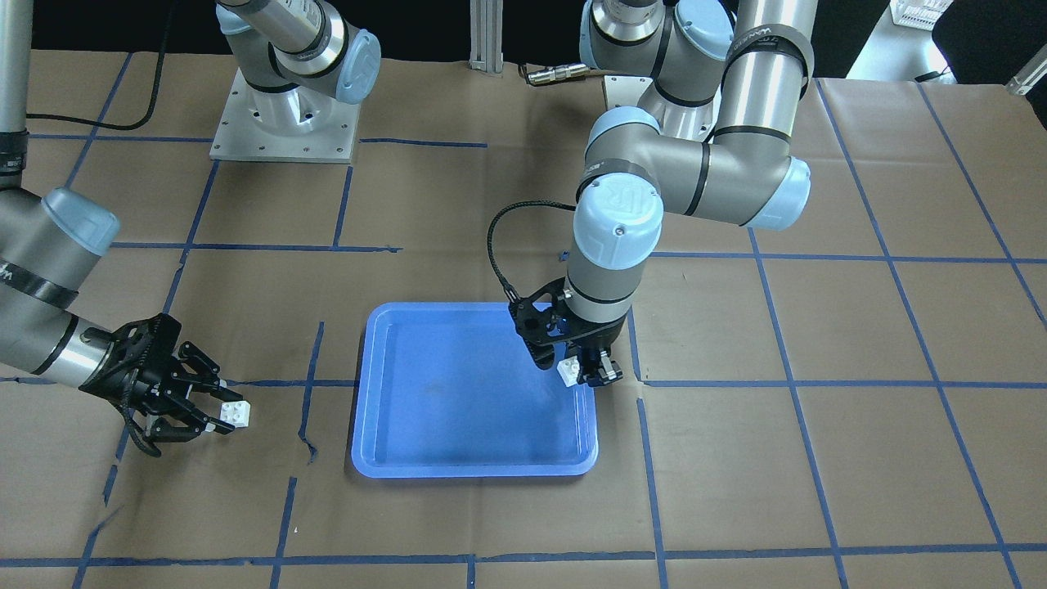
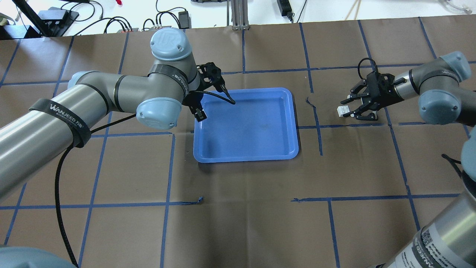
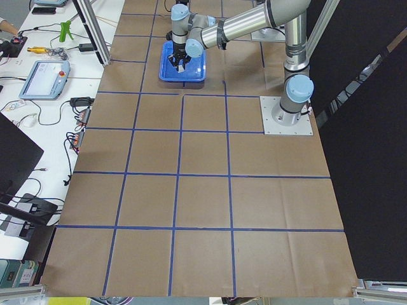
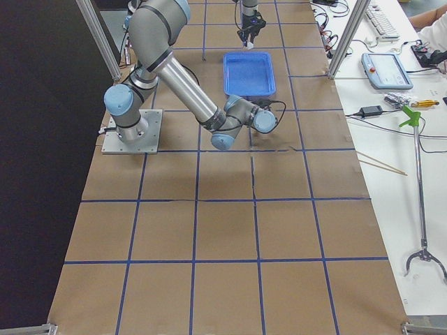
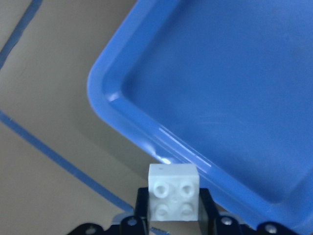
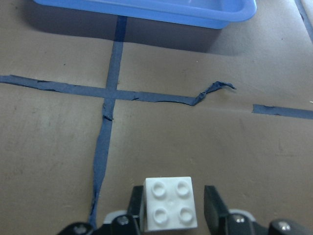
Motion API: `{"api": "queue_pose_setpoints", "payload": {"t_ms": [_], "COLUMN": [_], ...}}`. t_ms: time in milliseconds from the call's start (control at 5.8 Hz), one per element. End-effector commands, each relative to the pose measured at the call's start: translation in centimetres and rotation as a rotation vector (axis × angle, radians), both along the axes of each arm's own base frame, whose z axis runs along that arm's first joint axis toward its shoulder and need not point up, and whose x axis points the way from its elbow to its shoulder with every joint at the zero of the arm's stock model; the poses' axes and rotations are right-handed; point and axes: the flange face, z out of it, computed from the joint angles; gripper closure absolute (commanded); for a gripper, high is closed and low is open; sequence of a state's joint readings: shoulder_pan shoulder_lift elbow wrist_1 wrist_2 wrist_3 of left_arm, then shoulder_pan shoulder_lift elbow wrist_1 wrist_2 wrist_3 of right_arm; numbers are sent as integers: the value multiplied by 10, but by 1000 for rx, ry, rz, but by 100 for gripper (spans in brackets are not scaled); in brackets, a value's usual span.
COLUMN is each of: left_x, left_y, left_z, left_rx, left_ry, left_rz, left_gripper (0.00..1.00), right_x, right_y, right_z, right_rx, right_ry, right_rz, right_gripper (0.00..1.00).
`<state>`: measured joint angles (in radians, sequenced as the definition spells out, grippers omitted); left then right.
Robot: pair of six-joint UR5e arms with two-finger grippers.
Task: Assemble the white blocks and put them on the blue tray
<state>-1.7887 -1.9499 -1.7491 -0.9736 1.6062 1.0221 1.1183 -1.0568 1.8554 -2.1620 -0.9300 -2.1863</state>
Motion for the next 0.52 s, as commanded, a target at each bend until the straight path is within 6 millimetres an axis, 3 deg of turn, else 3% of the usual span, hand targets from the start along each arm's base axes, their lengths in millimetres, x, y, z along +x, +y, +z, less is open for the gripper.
{"api": "queue_pose_setpoints", "payload": {"t_ms": [0, 172, 345], "left_x": [-47, -75, -83], "left_y": [22, 34, 29], "left_z": [-12, -22, -40], "left_rx": [26, 37, 37], "left_ry": [-15, -28, -28], "left_rz": [-317, -376, -385], "left_gripper": [92, 93, 93], "right_x": [0, 0, -1], "right_y": [0, 0, -1], "right_z": [0, -1, 2], "right_rx": [-2, -8, -13], "right_ry": [1, 1, 5], "right_rz": [1, 12, 12], "right_gripper": [50, 70, 80]}}
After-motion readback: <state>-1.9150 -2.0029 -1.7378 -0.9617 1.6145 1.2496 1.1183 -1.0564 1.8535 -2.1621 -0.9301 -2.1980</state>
